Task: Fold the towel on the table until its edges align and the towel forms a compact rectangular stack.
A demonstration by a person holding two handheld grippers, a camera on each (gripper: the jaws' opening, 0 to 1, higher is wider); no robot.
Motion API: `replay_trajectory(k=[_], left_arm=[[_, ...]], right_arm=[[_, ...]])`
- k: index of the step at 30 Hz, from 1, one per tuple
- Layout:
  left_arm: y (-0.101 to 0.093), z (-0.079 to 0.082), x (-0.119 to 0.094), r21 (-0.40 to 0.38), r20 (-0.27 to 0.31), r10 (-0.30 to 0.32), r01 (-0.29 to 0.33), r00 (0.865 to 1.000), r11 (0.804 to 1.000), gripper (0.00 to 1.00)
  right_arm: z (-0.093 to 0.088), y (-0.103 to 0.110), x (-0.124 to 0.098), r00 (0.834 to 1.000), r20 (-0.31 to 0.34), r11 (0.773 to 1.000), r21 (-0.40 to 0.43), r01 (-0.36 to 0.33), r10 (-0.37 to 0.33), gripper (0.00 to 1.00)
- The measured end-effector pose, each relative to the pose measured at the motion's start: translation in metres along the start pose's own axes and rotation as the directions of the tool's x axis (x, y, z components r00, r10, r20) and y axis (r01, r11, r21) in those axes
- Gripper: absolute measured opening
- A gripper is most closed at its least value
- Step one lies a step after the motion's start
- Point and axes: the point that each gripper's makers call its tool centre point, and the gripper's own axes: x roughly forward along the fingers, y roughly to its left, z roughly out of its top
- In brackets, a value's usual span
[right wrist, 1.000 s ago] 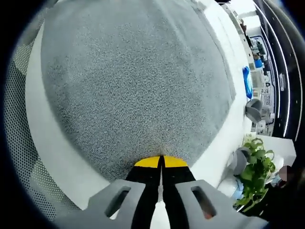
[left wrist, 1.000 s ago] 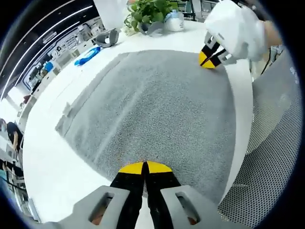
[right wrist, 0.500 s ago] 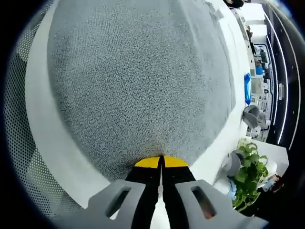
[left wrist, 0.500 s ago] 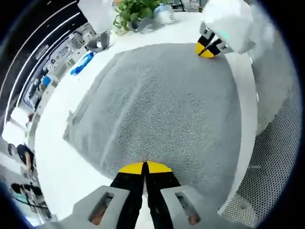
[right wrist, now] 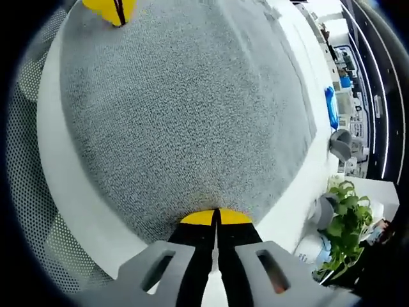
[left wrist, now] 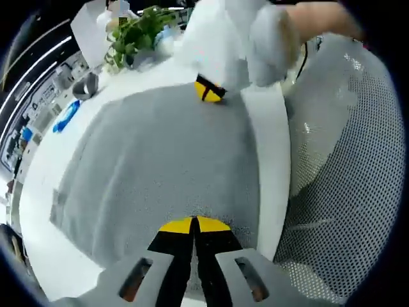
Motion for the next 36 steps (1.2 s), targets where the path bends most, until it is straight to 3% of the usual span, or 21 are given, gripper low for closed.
replay_trajectory(k=[2, 7, 11, 16, 20, 22, 25, 28, 29, 31, 36], left_arm=[[0.001, -0.002, 0.0, -0.169, 0.006, -0.005, 0.006, 1.0, 0.986, 0.01], [0.008, -0.003, 0.0, -0.156, -0.001, 0.023, -0.023, 1.0, 0.987, 0.01], [0.015, -0.006, 0.0, -0.193, -0.008, 0.051, -0.051, 0.999, 0.98, 0.01], [0.026, -0.013, -0.001, -0.143, -0.041, 0.114, -0.119, 0.993, 0.983, 0.01], [0.032, -0.016, -0.002, -0.147, -0.05, 0.139, -0.145, 0.989, 0.978, 0.01], [0.037, -0.019, -0.004, -0.136, -0.063, 0.165, -0.172, 0.984, 0.976, 0.01], [0.044, -0.024, -0.004, -0.088, -0.083, 0.208, -0.215, 0.975, 0.973, 0.01], [0.049, -0.027, -0.005, -0.075, -0.087, 0.224, -0.23, 0.971, 0.97, 0.01], [0.05, -0.027, -0.006, -0.076, -0.086, 0.225, -0.232, 0.971, 0.97, 0.01], [0.052, -0.028, -0.006, -0.074, -0.085, 0.232, -0.238, 0.969, 0.968, 0.01], [0.062, -0.028, -0.004, 0.017, -0.086, 0.274, -0.273, 0.958, 0.962, 0.01]], right_arm=[[0.0, 0.0, -0.001, 1.0, 0.012, 0.999, 0.031, -0.007, 0.007, 0.0], [0.002, 0.003, -0.002, 0.998, 0.045, 0.992, 0.119, -0.051, 0.046, 0.0], [0.003, 0.003, -0.003, 0.992, 0.098, 0.96, 0.257, -0.107, 0.084, 0.0], [0.009, 0.007, -0.007, 0.975, 0.188, 0.925, 0.336, -0.176, 0.118, 0.0], [0.012, 0.008, -0.008, 0.966, 0.242, 0.915, 0.362, -0.18, 0.094, 0.0], [0.016, 0.008, -0.009, 0.955, 0.291, 0.906, 0.384, -0.176, 0.063, 0.0], [0.024, 0.01, -0.011, 0.922, 0.383, 0.889, 0.402, -0.22, 0.055, 0.0], [0.027, 0.009, -0.011, 0.895, 0.439, 0.829, 0.471, -0.301, 0.075, 0.0], [0.028, 0.007, -0.01, 0.877, 0.473, 0.79, 0.503, -0.35, 0.087, 0.0], [0.029, 0.005, -0.009, 0.861, 0.5, 0.764, 0.519, -0.384, 0.094, 0.0], [0.036, 0.004, -0.008, 0.852, 0.514, 0.795, 0.474, -0.378, 0.098, 0.0]])
